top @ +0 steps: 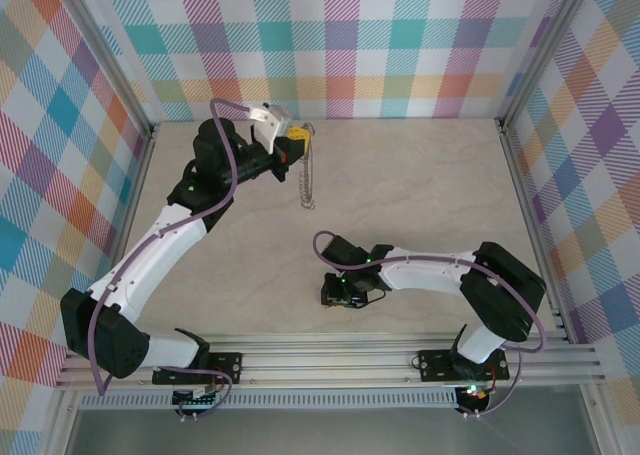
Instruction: Put the keys on the keyring
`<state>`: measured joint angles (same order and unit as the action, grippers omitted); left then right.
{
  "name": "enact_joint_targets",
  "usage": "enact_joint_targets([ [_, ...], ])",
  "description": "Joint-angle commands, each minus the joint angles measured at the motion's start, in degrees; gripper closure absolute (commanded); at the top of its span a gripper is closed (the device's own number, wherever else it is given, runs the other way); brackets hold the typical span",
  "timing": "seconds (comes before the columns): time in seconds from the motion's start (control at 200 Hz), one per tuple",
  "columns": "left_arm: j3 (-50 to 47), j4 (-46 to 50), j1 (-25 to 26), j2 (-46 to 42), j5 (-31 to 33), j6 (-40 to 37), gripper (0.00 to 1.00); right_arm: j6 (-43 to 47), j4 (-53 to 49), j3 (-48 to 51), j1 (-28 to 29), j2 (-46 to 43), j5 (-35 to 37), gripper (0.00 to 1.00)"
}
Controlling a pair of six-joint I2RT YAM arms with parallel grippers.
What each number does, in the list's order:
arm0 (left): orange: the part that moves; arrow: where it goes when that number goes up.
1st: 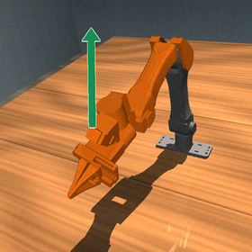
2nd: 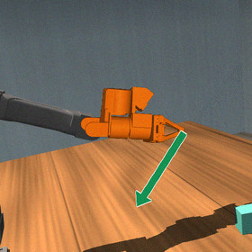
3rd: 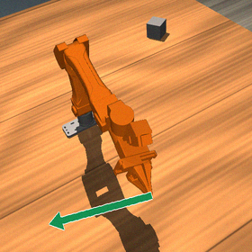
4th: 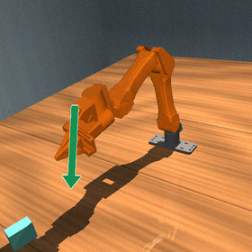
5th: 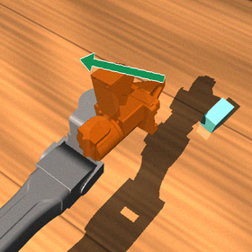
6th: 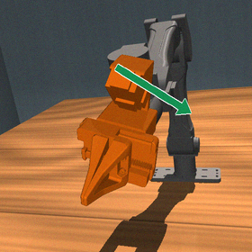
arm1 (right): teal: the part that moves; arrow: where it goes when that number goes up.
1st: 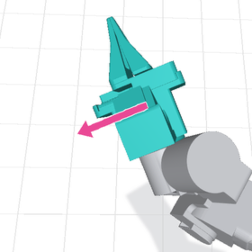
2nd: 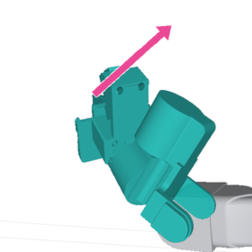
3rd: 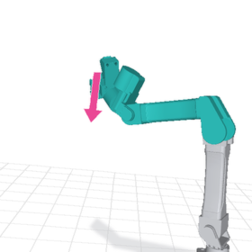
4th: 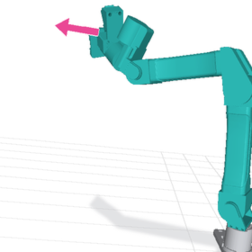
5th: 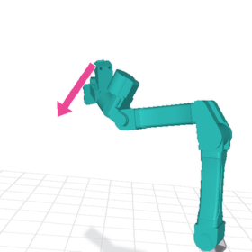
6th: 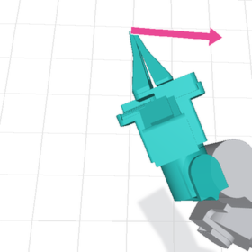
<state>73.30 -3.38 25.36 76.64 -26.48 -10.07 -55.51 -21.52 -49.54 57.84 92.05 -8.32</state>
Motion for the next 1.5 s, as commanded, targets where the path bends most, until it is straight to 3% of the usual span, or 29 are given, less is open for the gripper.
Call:
enact_joint_targets([
  [0.0, -0.45, -4.51, -0.86, -2.05, -1.35, 0.72, 1.0, -0.53, -0.41, -1.57, 0.49, 1.47, 0.19, 0.75],
  [0.615, -1.02, -5.24, -1.2, -1.72, -1.29, 1.28, 1.0, 0.66, 0.68, -3.61, 0.5, 4.14, -1.52, 0.78],
  [1.495, -1.5, -5.91, -1.38, -1.64, -1.47, 1.89, 1.0, -0.34, 0.16, -3.28, 0.53, 5.19, -2.14, 0.91],
])
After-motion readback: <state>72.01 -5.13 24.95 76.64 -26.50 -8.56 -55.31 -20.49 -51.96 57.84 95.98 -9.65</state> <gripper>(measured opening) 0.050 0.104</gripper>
